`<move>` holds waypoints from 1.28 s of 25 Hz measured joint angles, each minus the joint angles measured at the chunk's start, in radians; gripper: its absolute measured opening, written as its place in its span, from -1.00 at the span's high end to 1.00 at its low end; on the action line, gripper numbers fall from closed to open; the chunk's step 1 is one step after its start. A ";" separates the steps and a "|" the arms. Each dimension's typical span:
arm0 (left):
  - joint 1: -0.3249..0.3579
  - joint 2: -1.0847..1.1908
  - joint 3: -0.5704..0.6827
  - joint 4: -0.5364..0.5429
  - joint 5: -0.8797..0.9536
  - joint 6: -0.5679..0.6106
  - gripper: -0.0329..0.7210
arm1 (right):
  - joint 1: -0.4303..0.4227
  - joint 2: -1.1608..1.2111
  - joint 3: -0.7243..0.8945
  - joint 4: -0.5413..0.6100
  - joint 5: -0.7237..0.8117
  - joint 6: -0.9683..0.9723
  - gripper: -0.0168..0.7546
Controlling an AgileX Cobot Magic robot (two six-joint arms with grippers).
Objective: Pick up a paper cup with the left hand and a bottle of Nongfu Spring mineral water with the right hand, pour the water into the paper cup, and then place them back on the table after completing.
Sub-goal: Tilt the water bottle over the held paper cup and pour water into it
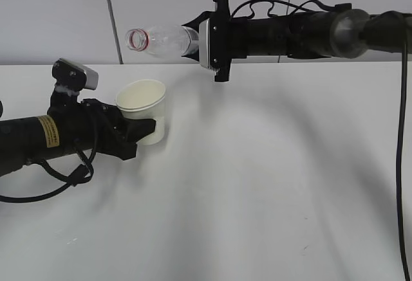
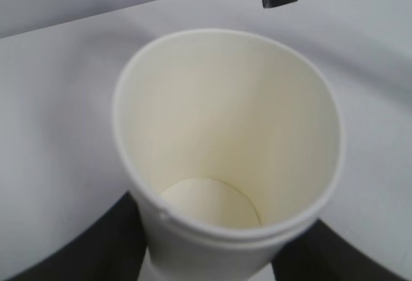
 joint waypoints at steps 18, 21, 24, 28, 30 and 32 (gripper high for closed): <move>0.000 0.000 0.000 -0.045 -0.002 0.000 -0.03 | 0.000 0.000 -0.018 0.002 0.052 -0.227 -0.07; 0.000 0.000 0.000 -0.040 -0.002 0.000 -0.03 | 0.000 0.000 -0.020 0.002 0.055 -0.251 -0.07; 0.000 0.000 0.000 -0.033 0.013 0.000 -0.03 | 0.000 0.000 -0.029 0.002 0.058 -0.269 -0.07; 0.000 0.000 0.000 -0.027 0.035 0.000 -0.03 | 0.000 0.000 -0.054 0.002 0.060 -0.274 -0.07; 0.000 0.000 0.000 -0.026 0.035 0.000 -0.03 | 0.000 0.000 -0.064 0.002 0.060 -0.279 -0.07; 0.000 0.000 0.000 -0.025 0.035 0.000 -0.03 | 0.000 0.000 -0.070 0.004 0.062 -0.293 -0.07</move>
